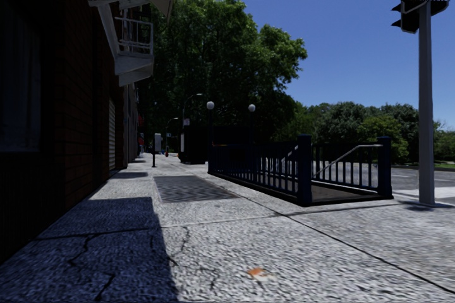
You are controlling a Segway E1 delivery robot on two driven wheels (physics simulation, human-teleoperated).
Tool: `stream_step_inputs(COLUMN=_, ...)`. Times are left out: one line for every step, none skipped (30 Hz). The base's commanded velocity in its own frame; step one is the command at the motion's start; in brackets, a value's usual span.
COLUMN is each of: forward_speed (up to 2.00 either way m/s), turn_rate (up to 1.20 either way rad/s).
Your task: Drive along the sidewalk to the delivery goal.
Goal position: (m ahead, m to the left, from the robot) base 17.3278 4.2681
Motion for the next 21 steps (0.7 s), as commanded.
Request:
stream_step_inputs(forward_speed=2.0, turn_rate=0.18)
stream_step_inputs(forward_speed=2.0, turn_rate=0.27)
stream_step_inputs(forward_speed=2.0, turn_rate=0.4)
stream_step_inputs(forward_speed=2.0, turn_rate=0.47)
stream_step_inputs(forward_speed=2.0, turn_rate=0.51)
stream_step_inputs(forward_speed=2.0, turn_rate=0.52)
stream_step_inputs(forward_speed=2.0, turn_rate=0.58)
stream_step_inputs(forward_speed=2.0, turn_rate=0.64)
stream_step_inputs(forward_speed=2.0, turn_rate=0.64)
stream_step_inputs(forward_speed=2.0, turn_rate=0.66)
stream_step_inputs(forward_speed=2.0, turn_rate=0.66)
stream_step_inputs(forward_speed=2.0, turn_rate=0.66)
stream_step_inputs(forward_speed=2.0, turn_rate=0.67)
stream_step_inputs(forward_speed=2.0, turn_rate=0.67)
stream_step_inputs(forward_speed=2.0, turn_rate=0.57)
stream_step_inputs(forward_speed=2.0, turn_rate=0.13)
stream_step_inputs(forward_speed=2.0, turn_rate=0.03)
stream_step_inputs(forward_speed=2.0, turn_rate=0.0)
stream_step_inputs(forward_speed=2.0, turn_rate=0.0)
stream_step_inputs(forward_speed=2.0, turn_rate=0.0)
stream_step_inputs(forward_speed=2.0, turn_rate=0.0)
